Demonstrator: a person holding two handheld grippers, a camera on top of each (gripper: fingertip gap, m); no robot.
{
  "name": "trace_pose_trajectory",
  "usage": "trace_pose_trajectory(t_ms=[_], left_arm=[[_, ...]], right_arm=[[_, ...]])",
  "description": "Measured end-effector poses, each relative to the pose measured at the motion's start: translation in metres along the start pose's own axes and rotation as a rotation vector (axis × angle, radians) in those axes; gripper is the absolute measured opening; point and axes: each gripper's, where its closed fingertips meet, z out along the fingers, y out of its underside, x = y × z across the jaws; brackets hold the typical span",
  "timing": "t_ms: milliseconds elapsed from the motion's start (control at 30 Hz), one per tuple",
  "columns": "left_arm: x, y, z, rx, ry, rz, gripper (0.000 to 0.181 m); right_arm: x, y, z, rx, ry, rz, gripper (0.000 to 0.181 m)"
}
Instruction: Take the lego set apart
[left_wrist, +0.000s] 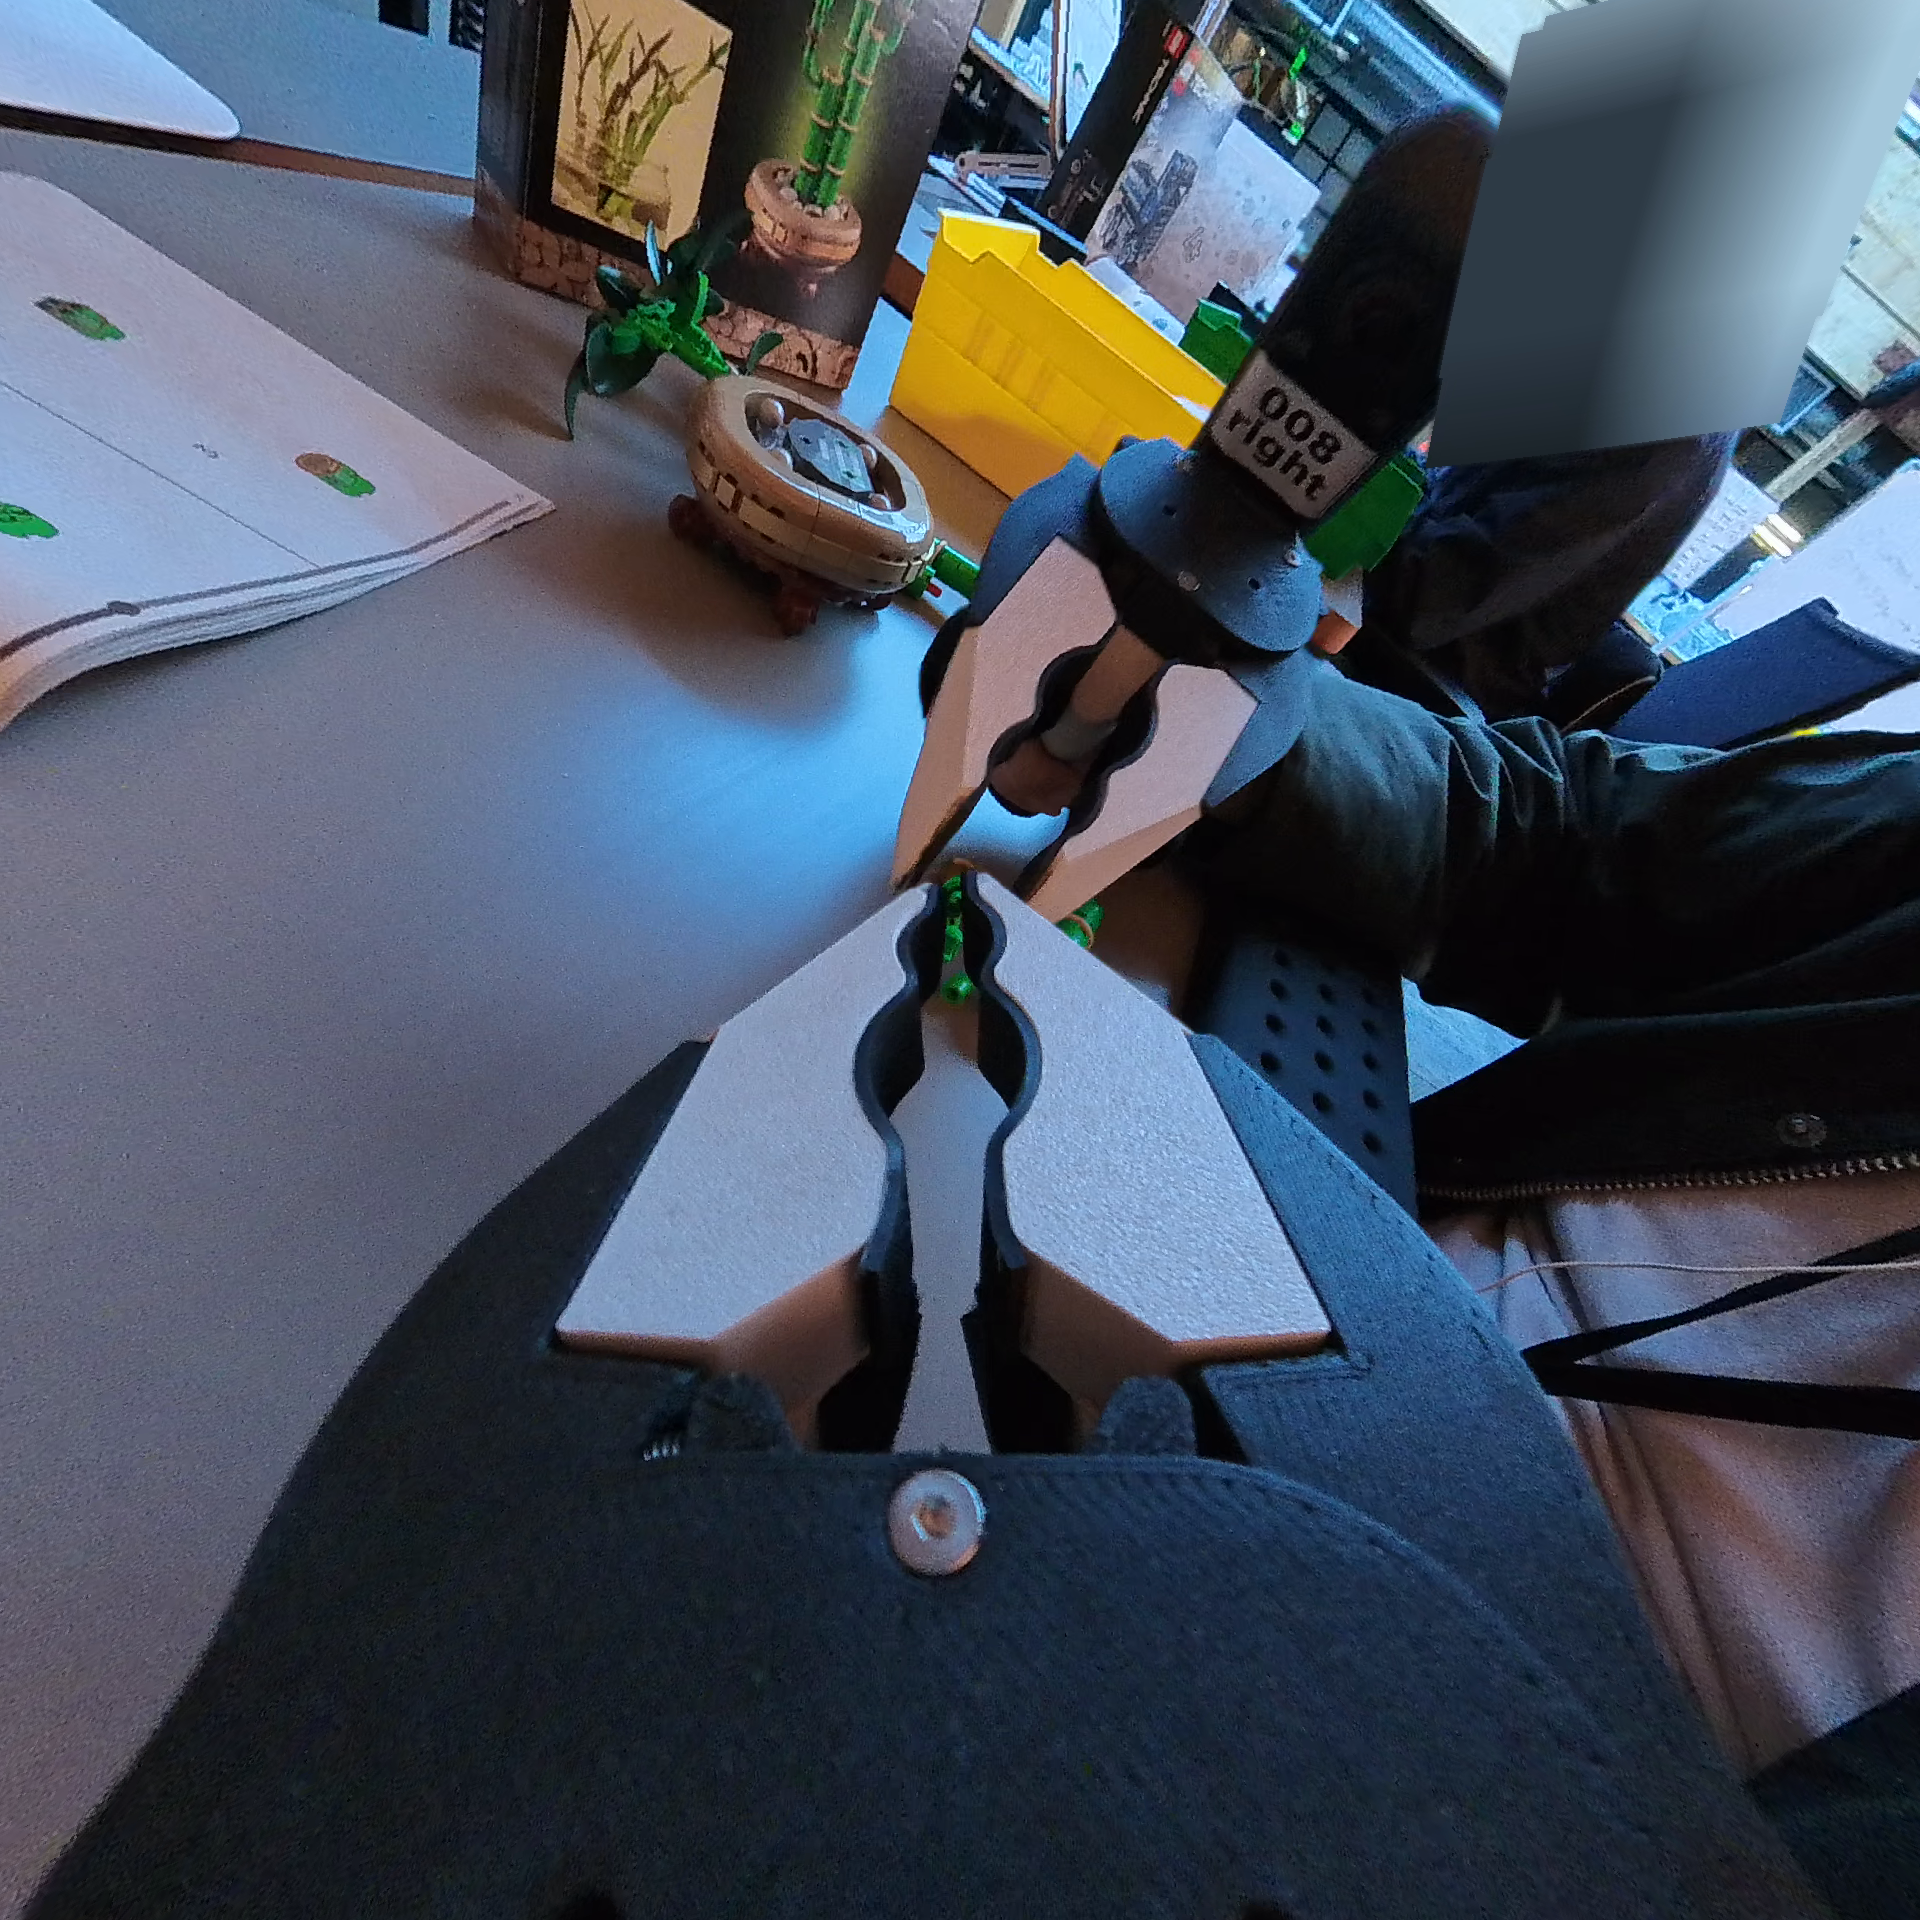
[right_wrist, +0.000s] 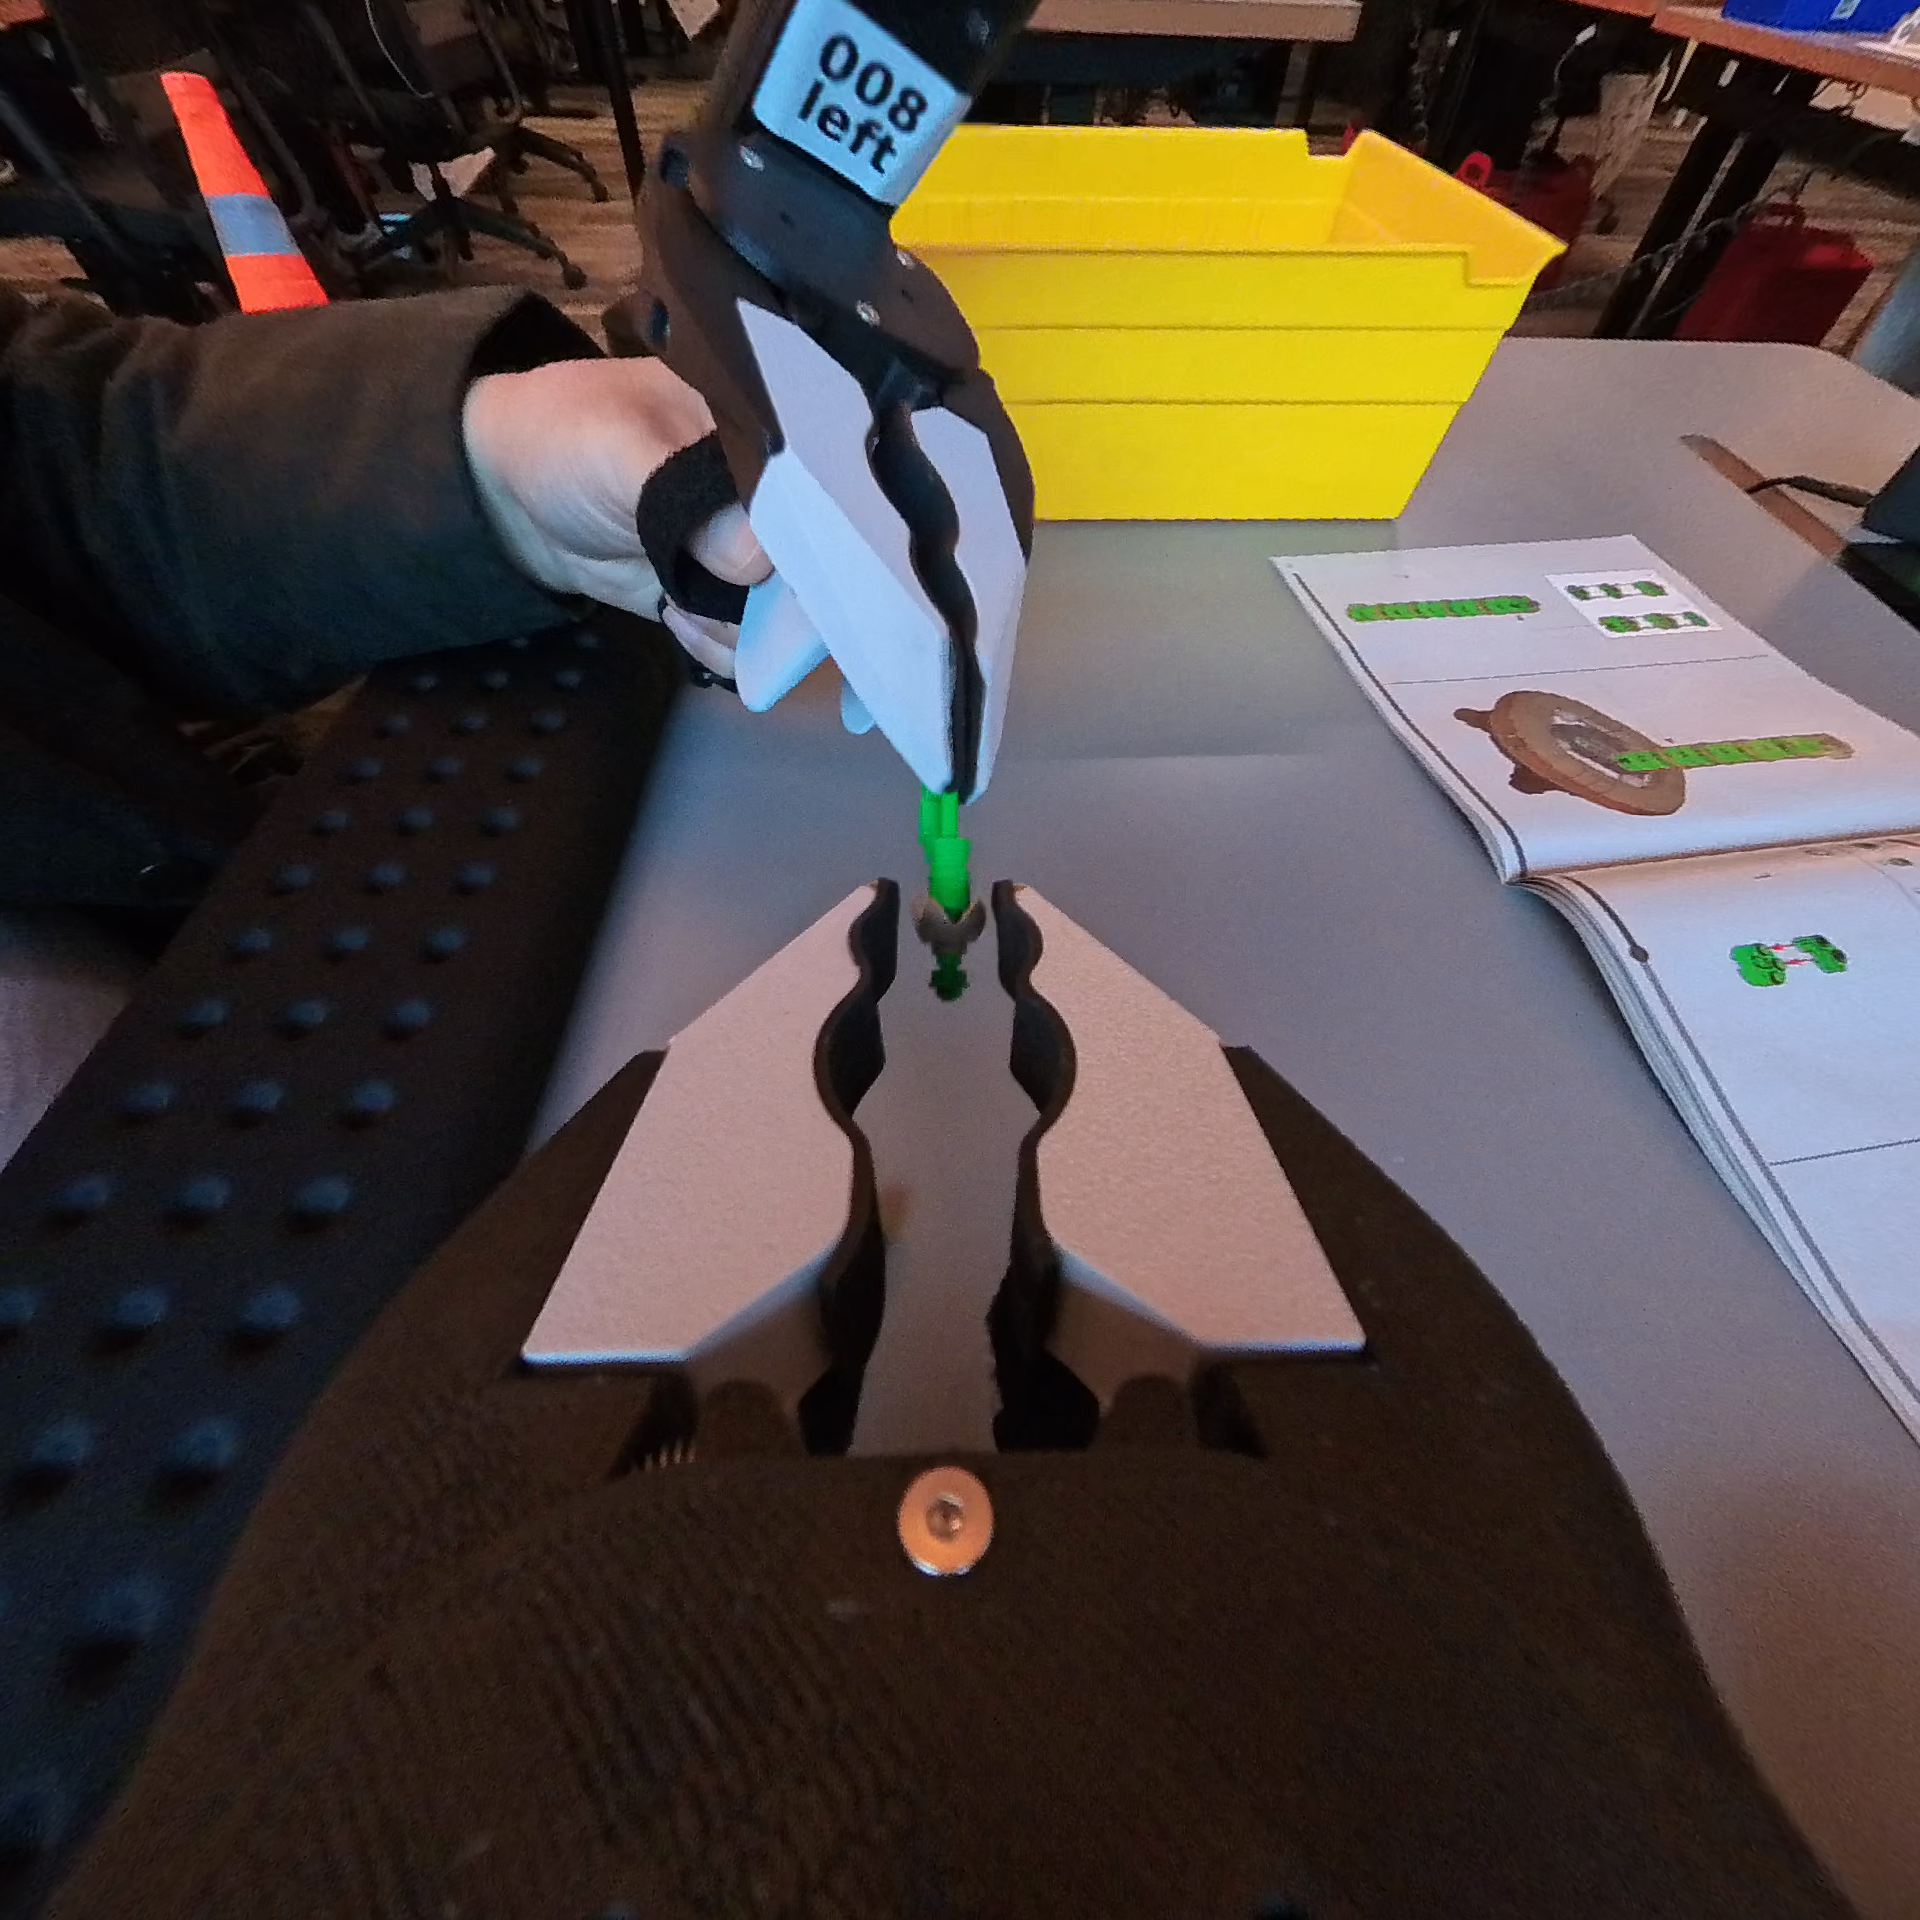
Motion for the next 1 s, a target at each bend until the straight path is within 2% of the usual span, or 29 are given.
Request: trace_pose_trajectory(t_ms=[233, 300, 333, 467, 600, 700, 767, 833, 933, 1000], left_arm=[[-0.002, -0.003, 0.0, 0.028, -0.012, 0.011, 0.001], [-0.013, -0.007, -0.004, 0.057, -0.082, 0.006, 0.029], [-0.019, -0.01, -0.007, 0.075, -0.108, -0.006, 0.031], [-0.005, -0.019, -0.016, 0.145, 0.034, -0.069, 0.028], [-0.002, -0.007, -0.009, 0.068, 0.05, -0.037, 0.028], [-0.009, 0.003, -0.002, 0.008, -0.018, 0.008, 0.028], [-0.024, 0.004, -0.005, 0.006, -0.107, 0.002, 0.029], [-0.036, 0.002, -0.011, 0.026, -0.154, -0.034, 0.03], [-0.036, -0.006, -0.017, 0.085, -0.125, -0.092, 0.028], [-0.037, -0.007, -0.019, 0.098, -0.121, -0.108, 0.028]], right_arm=[[0.003, -0.005, -0.003, -0.003, 0.031, 0.008, 0.012], [0.004, -0.007, -0.004, 0.004, 0.037, 0.018, 0.011], [0.005, -0.007, -0.005, 0.007, 0.034, 0.035, 0.011], [0.009, -0.01, -0.006, 0.027, 0.05, 0.074, 0.011], [0.007, -0.011, -0.005, 0.013, 0.073, 0.046, 0.011], [0.005, -0.012, -0.003, 0.005, 0.082, 0.05, 0.011], [0.02, -0.01, -0.007, -0.03, 0.203, 0.035, 0.011], [0.051, -0.009, -0.024, -0.088, 0.436, -0.024, 0.011], [0.092, -0.003, -0.059, -0.221, 0.77, -0.128, 0.011], [0.105, 0.012, -0.071, -0.337, 0.872, -0.131, 0.011]])
